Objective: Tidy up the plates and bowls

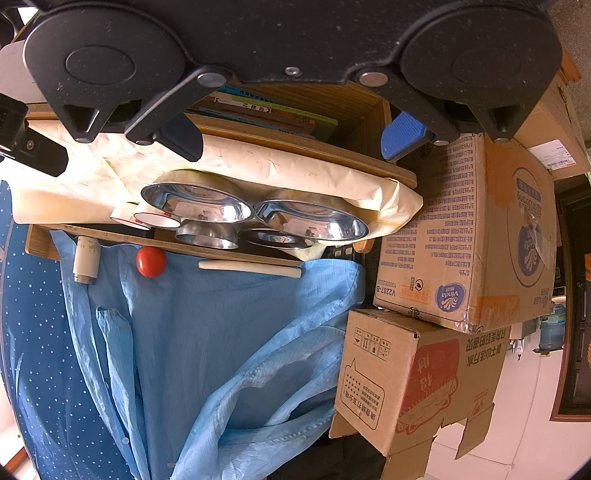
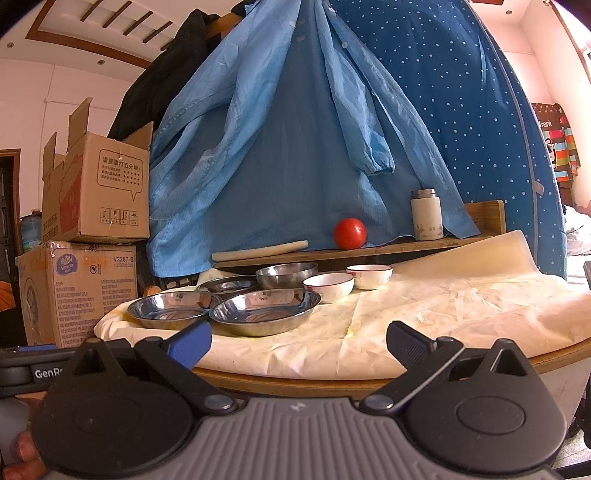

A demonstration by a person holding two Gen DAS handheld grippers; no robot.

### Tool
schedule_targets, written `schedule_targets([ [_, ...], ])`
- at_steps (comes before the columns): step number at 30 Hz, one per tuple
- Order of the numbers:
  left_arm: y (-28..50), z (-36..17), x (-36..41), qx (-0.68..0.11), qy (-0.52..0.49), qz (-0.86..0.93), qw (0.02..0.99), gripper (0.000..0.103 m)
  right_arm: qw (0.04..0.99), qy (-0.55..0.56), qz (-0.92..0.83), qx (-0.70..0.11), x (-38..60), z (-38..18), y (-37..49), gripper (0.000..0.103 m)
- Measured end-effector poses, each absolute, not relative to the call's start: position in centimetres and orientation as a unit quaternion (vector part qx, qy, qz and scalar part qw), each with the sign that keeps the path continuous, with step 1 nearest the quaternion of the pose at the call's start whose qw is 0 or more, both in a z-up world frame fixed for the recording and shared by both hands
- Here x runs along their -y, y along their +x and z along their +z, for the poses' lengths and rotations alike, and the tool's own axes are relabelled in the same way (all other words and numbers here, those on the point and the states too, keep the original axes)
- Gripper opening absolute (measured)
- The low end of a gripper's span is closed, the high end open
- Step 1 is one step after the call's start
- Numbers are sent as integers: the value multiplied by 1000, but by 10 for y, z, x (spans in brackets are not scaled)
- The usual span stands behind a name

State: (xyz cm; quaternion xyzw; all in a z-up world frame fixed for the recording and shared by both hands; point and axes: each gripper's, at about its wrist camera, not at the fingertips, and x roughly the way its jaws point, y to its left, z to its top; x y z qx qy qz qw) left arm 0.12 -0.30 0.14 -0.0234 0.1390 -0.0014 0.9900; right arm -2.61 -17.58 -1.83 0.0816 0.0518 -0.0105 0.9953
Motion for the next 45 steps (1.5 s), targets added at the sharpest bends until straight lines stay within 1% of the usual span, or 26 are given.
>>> schedule_targets([
  [45, 0, -2, 5, -142, -23, -2, 990, 102, 995, 81, -10, -54, 175, -18, -26, 103],
])
